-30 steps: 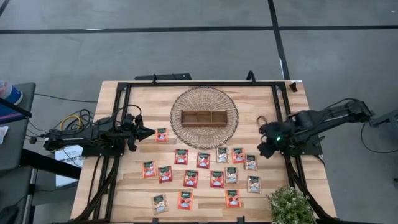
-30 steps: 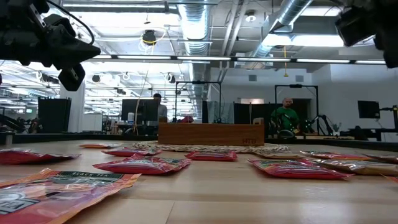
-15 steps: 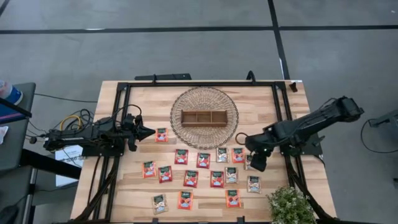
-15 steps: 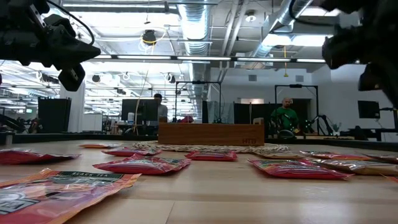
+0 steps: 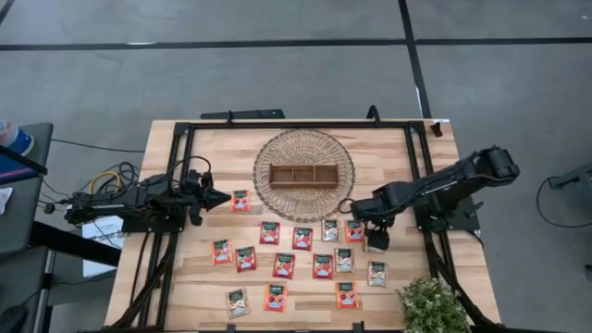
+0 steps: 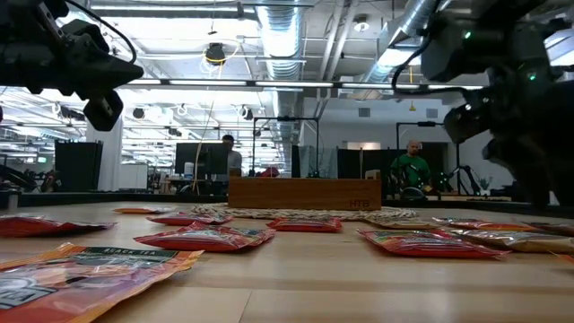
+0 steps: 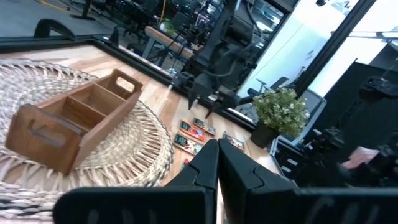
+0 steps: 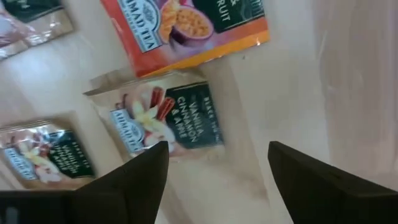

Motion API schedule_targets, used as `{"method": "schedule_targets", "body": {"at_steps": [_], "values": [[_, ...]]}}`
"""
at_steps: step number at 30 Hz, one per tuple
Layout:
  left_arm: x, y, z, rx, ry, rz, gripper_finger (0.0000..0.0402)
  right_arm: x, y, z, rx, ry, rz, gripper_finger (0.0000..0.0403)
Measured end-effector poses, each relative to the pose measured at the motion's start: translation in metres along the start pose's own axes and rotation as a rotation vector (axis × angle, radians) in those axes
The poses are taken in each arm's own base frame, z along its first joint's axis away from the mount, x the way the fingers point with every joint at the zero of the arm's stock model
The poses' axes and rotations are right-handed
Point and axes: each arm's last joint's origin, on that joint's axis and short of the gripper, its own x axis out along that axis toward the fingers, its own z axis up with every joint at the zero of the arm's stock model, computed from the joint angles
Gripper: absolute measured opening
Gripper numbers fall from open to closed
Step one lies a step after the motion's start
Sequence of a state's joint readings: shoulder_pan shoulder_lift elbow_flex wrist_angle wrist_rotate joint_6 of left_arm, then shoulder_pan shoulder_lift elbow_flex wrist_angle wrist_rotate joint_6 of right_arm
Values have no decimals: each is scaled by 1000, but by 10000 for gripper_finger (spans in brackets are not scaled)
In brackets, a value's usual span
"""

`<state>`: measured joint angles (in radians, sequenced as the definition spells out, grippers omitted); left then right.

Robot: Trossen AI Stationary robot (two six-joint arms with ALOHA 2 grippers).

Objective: Pick & Place Tea
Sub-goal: Put the brown tea bag into the right slot of the wooden organizer

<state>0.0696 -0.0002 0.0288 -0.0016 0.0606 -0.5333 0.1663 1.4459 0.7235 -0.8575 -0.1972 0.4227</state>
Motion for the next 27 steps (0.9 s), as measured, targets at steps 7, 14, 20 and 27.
{"method": "schedule_targets", "body": {"at_steps": [7, 14, 20, 27], "values": [[0, -1, 0, -37, 10, -19, 0, 4, 5, 4, -92, -39, -15, 270], [0, -1, 0, -37, 10, -22, 0, 6, 5, 6, -123, -57, -56, 270], [0, -1, 0, -37, 14, -28, 0, 20, 7, 4, -167, -39, -64, 270], [0, -1, 0, -32, 14, -28, 0, 30, 10, 5, -182, -9, -129, 270]]}}
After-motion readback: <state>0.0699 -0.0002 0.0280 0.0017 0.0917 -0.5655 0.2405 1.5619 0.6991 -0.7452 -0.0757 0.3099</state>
